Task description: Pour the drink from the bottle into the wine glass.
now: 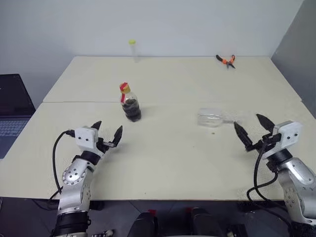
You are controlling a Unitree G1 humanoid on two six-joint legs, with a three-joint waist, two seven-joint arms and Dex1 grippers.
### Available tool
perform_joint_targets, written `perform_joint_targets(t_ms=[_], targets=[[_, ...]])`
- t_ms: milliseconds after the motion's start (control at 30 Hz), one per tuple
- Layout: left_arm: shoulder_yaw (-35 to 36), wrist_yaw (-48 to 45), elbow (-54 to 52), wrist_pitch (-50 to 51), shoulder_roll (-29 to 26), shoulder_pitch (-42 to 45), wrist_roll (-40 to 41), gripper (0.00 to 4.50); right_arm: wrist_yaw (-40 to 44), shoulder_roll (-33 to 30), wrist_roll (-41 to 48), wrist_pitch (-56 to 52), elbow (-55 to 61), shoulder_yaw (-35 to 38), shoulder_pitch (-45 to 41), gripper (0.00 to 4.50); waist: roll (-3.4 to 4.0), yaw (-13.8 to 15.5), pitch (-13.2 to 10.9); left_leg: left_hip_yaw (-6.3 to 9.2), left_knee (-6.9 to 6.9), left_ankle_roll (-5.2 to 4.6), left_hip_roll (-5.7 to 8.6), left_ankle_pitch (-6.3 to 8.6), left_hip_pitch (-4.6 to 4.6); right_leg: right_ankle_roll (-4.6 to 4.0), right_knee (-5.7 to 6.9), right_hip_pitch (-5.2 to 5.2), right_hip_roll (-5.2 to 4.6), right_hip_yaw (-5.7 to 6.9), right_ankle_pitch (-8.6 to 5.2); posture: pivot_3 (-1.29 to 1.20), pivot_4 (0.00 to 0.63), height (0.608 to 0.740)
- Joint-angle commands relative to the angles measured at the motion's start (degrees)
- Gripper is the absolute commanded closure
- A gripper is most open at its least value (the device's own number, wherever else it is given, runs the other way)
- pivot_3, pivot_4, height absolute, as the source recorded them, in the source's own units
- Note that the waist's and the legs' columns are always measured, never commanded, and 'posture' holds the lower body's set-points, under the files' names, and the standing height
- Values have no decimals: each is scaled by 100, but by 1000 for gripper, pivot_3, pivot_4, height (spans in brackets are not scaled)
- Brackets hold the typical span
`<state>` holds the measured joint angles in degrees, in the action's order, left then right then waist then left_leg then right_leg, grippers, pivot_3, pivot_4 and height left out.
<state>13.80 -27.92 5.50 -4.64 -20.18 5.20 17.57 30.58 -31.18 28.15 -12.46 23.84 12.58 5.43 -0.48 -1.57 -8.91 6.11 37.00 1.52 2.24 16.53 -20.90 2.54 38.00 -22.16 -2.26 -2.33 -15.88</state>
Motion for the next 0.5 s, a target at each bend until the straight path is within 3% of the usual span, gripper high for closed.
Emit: perform_joint_targets(t_ms=[33,133,500], targets=[[42,-9,150,10,-136,273,-40,49,590,-515,403,-609,957,-329,6,0,-10,1,-6,2,0,0,0,0,0,0,-1,1,-1,2,0,0,150,740],[-63,-44,393,65,-189,557,-157,49,741,-749,515,-944,1207,-587,-201,0,-40,4,-22,11,1,0,-2,0,0,0,-1,3,2,14,0,0,150,740],[-453,-160,1800,127,-270,1688,-637,49,752,-616,294,-1029,1040,-908,-755,0,-60,20,-34,10,2,2,5,-1,-4,0,-3,-1,1,16,0,0,150,740]])
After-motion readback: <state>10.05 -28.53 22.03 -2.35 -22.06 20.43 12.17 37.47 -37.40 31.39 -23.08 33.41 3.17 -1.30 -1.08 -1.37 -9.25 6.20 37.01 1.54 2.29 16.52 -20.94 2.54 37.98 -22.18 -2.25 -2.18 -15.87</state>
